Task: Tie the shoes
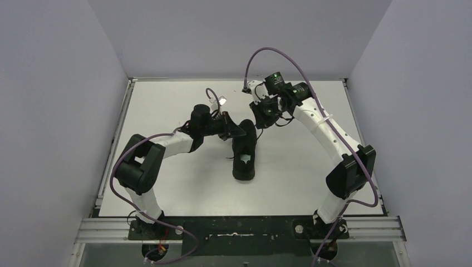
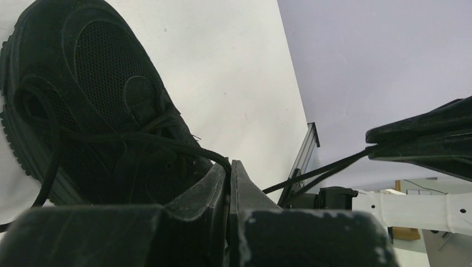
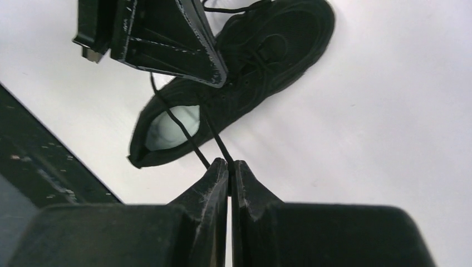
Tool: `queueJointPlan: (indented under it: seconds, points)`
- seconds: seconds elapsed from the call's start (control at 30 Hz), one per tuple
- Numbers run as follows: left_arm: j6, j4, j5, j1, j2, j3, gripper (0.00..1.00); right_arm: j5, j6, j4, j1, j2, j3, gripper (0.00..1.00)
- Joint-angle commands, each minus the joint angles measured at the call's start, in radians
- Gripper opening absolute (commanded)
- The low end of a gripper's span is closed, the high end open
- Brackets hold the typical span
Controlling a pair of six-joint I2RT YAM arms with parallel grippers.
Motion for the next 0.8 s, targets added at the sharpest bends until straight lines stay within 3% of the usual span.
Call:
queueJointPlan:
  seconds: [0.0,0.1,0.2,0.37,0.5,0.57,0.63,0.77]
  points:
    - [0.005,0.045,0.028,0.005,-0.045,0.003,0.00,0.192,-0.210,-0.014,0.054,-0.044,0.059,0.01]
    - [-0.015,0.065,0.023,0.003,-0.043,-0.004,0.00,0.316,-0.217,0.090,0.076,-0.059,0.008,0.06]
    - [0.007,0.038,0.018,0.003,-0.055,-0.006,0.00,0.332,-0.221,0.272,0.073,-0.069,-0.069,0.09]
    - [0.049,-0.027,0.008,0.007,-0.078,-0.010,0.00,0.273,-0.210,0.571,0.045,-0.108,-0.240,0.02]
    - [0.193,-0.174,-0.038,0.029,-0.201,-0.051,0.24,0.161,-0.234,0.516,0.036,-0.141,-0.259,0.00]
    - [0.328,-0.281,-0.057,0.046,-0.287,-0.067,0.35,0.098,-0.234,0.493,0.031,-0.174,-0.276,0.00]
    - [0.516,-0.348,-0.057,0.061,-0.363,-0.081,0.52,0.047,-0.220,0.486,0.027,-0.209,-0.302,0.00]
    - [0.816,-0.364,-0.010,0.070,-0.390,-0.085,0.64,-0.001,-0.165,0.490,0.020,-0.262,-0.358,0.00]
